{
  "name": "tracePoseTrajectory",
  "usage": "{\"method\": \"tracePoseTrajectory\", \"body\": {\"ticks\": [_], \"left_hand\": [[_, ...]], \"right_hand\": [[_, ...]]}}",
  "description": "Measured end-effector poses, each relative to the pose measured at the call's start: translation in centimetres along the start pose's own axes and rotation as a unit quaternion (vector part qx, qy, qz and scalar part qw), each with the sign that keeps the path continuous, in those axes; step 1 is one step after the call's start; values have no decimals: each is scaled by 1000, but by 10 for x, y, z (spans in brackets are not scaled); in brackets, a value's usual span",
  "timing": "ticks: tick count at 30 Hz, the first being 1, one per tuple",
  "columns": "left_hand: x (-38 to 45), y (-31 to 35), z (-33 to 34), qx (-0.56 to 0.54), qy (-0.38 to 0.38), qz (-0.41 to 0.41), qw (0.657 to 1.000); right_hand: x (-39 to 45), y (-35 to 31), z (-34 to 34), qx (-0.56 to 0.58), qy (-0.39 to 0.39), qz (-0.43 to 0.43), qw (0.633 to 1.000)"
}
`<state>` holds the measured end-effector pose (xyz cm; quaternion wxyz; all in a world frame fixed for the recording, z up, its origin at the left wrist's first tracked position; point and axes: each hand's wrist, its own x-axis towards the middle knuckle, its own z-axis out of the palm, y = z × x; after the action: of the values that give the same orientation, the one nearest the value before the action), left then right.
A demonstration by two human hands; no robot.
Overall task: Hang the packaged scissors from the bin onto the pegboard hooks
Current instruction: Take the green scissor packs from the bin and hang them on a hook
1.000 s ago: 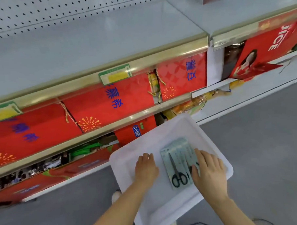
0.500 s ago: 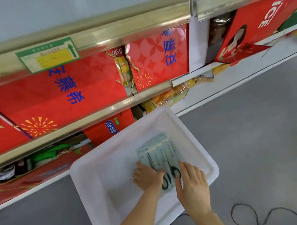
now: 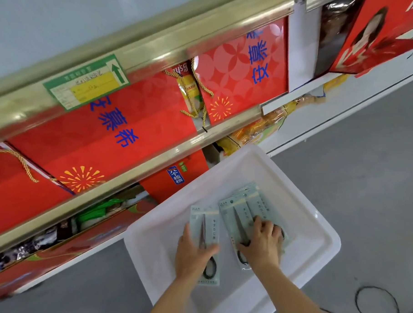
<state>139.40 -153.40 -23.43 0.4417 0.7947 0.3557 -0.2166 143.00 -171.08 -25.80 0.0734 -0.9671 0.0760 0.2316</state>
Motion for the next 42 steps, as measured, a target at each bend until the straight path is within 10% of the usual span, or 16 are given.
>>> {"method": "tracePoseTrajectory", "body": {"ticks": [13,26,42], "left_hand": [[-29,17,-40,-173,-54,40,983],[-136,129,-161,-302,160,273,899],[-227,244,-395,-369,385,429,729]], "right_hand": [[-18,-18,-29,201,0,-5,979],[-99,-94,-213,496,88,-153,850],[-184,-252,-423,574,194,-384,697]]}}
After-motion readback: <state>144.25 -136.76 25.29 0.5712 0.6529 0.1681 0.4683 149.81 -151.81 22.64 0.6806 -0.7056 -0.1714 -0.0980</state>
